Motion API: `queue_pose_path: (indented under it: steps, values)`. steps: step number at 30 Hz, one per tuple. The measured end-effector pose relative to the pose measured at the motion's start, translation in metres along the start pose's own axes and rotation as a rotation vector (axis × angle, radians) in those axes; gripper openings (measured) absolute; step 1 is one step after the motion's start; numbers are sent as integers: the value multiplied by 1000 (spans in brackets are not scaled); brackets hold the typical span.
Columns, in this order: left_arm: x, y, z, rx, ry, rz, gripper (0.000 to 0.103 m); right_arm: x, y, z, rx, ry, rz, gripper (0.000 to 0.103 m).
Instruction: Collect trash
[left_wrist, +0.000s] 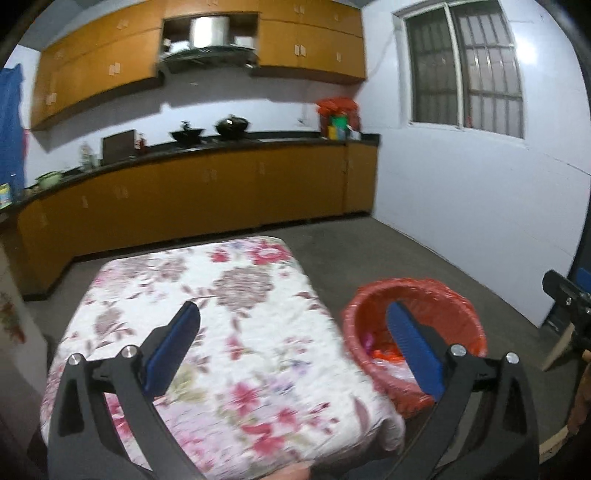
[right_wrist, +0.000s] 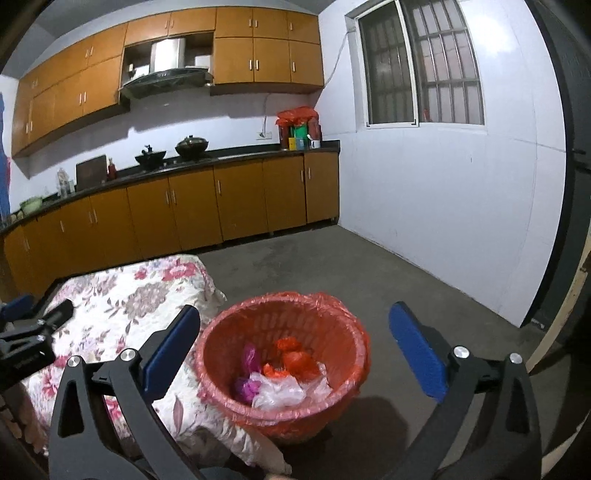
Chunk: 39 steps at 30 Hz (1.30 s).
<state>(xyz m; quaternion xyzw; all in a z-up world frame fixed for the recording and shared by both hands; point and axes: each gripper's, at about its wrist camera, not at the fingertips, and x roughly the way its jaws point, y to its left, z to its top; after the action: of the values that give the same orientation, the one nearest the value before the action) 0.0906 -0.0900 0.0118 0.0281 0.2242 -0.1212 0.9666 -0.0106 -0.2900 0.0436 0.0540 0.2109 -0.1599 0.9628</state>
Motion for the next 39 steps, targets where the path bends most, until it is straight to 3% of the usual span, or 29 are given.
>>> queue_pose_path:
  steps: [7, 16, 39]
  values:
    - [-43, 24, -15, -47, -28, 89, 99, -23, 27, -15, -26, 13, 3, 101]
    - [-81, 32, -34, -47, -42, 124, 99, -47, 51, -29, -57, 10, 26, 101]
    - [-97, 33, -53, -87, 4, 139, 99, -53, 63, -48, -61, 76, -28, 101]
